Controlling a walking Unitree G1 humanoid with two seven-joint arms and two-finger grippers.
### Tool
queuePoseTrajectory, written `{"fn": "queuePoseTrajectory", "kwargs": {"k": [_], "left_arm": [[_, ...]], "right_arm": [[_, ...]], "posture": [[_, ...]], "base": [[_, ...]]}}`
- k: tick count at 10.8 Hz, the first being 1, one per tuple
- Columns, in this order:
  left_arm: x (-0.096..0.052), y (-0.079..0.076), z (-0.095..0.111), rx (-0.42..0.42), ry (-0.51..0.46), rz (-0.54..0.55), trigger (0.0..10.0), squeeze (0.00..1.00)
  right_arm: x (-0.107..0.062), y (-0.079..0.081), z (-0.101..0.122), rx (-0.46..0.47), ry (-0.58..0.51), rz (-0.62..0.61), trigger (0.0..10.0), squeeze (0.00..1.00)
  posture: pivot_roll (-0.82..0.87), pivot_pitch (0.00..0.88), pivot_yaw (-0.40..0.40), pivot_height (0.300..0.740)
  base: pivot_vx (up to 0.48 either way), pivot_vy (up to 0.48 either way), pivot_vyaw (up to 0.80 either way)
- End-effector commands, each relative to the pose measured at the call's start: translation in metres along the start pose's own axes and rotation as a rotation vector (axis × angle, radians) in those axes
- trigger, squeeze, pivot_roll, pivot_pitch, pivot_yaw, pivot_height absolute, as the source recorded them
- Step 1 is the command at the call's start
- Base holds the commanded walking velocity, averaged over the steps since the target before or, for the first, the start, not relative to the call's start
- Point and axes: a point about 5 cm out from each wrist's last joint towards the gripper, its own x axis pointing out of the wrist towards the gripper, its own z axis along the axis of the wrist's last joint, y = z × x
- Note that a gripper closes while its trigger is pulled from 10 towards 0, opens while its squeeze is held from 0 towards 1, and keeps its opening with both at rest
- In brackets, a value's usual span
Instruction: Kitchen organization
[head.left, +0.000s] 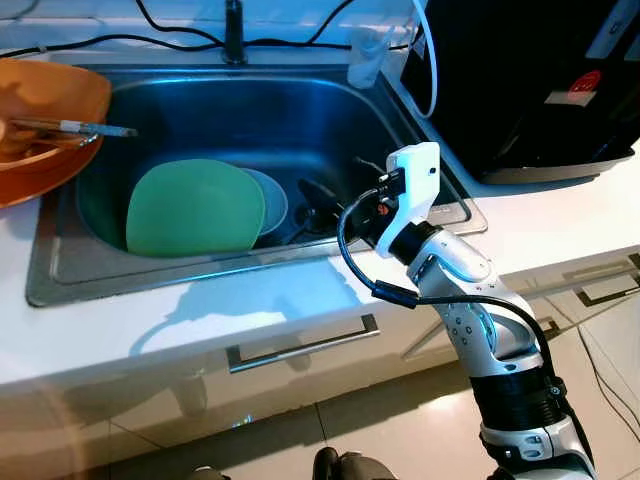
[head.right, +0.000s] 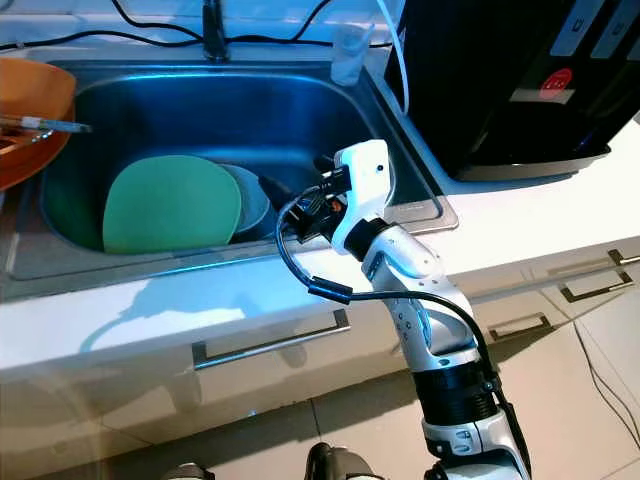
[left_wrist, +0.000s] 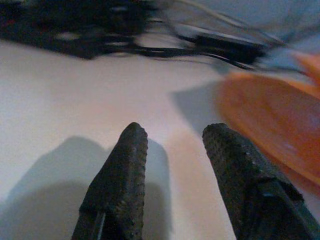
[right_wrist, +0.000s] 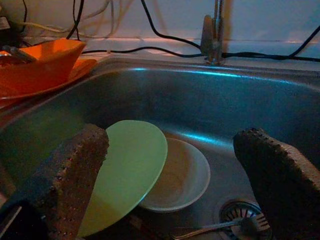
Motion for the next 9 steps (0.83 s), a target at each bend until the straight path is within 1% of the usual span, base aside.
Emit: {"fn": "queuePoseTrajectory", "kwargs": {"k": [1, 2, 3, 4, 5, 7, 9], "left_arm": [[-0.01, -0.015, -0.025, 0.097, 0.104, -0.114, 10.0, 1.0], [-0.012, -0.024, -0.026, 0.154, 0.096, -0.181, 10.0, 1.0], [-0.015, -0.041, -0.028, 0.229, 0.082, -0.288, 10.0, 1.0], [-0.015, -0.049, -0.029, 0.291, 0.06, -0.342, 10.0, 1.0], [-0.013, -0.066, -0.029, 0.403, 0.022, -0.459, 10.0, 1.0], [-0.01, -0.072, -0.029, 0.484, 0.008, -0.535, 10.0, 1.0], [-0.003, -0.074, -0.033, 0.582, 0.01, -0.597, 10.0, 1.0]], "right_arm": [[-0.003, -0.005, 0.001, -0.016, -0.004, -0.021, 10.0, 0.0], [-0.004, -0.006, 0.001, -0.018, -0.005, -0.024, 10.0, 0.0], [-0.004, -0.006, 0.002, -0.019, -0.006, -0.028, 10.0, 0.0], [-0.004, -0.006, 0.002, -0.019, -0.008, -0.03, 10.0, 0.0], [-0.006, -0.007, 0.002, -0.023, -0.01, -0.044, 10.0, 0.0], [-0.008, -0.009, 0.004, -0.027, -0.016, -0.06, 10.0, 0.0], [-0.01, -0.009, 0.003, -0.02, -0.017, -0.069, 10.0, 0.0]], "posture": [[0.08, 0.152, -0.152, 0.74], [0.08, 0.152, -0.15, 0.74], [0.08, 0.152, -0.15, 0.74], [0.07, 0.15, -0.144, 0.74], [0.06, 0.145, -0.135, 0.74], [0.05, 0.146, -0.125, 0.74], [0.05, 0.146, -0.118, 0.74]], "base": [[0.0, 0.0, 0.0], [0.0, 0.0, 0.0], [0.0, 0.0, 0.0], [0.0, 0.0, 0.0], [0.0, 0.0, 0.0], [0.0, 0.0, 0.0], [0.0, 0.0, 0.0]]}}
